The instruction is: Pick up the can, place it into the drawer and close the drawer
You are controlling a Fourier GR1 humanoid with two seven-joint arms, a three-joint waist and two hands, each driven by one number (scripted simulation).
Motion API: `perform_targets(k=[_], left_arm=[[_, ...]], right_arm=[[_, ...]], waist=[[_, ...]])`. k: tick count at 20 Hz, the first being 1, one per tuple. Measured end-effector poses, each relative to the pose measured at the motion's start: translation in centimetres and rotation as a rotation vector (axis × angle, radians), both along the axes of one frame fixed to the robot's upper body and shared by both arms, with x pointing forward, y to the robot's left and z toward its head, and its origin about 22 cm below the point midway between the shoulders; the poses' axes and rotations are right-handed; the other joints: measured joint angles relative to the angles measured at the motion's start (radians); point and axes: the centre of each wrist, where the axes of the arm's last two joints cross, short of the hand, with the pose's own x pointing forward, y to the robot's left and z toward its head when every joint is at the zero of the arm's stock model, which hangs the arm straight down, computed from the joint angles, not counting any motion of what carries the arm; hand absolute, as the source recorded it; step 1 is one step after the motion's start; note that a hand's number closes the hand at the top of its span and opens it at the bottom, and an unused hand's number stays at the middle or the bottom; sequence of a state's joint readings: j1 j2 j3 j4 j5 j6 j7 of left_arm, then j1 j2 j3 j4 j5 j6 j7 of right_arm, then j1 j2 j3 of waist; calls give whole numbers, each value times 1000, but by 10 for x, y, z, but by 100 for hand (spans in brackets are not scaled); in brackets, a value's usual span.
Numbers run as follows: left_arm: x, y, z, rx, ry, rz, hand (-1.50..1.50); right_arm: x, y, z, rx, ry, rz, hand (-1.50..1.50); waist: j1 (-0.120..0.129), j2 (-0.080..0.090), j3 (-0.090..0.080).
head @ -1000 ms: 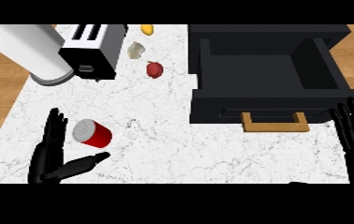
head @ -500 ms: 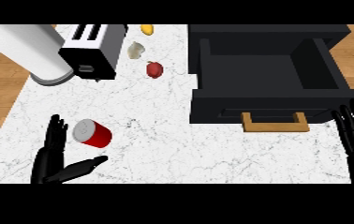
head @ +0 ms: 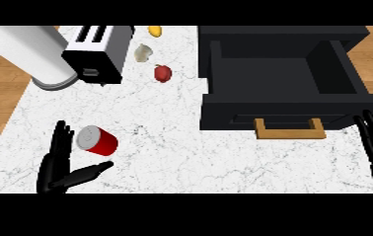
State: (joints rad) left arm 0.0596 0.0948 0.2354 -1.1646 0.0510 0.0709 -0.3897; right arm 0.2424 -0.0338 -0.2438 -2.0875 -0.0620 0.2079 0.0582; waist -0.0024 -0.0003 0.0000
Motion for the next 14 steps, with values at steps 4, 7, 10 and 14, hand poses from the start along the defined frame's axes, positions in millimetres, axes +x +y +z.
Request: perform_targets(k=[4,7,10,14], left_arm=[[4,-1,0,0,0,-4,-150],[8,-3,-2,1,2,-5,-150],[19,-7,-5,-2,4,-8,-150],[28,-7,-1,-10,-2,-11,-150]], right_arm=[[-2,1,3,5,-1,2,-150],[-3,2,6,-1,-1,0,-150],[-5,4,9,-3,-4,-1,-150],[-4,3,6,-4,-1,3,-150]], waist=[[0,0,0],[0,0,0],[-1,0,0],[-1,0,0]])
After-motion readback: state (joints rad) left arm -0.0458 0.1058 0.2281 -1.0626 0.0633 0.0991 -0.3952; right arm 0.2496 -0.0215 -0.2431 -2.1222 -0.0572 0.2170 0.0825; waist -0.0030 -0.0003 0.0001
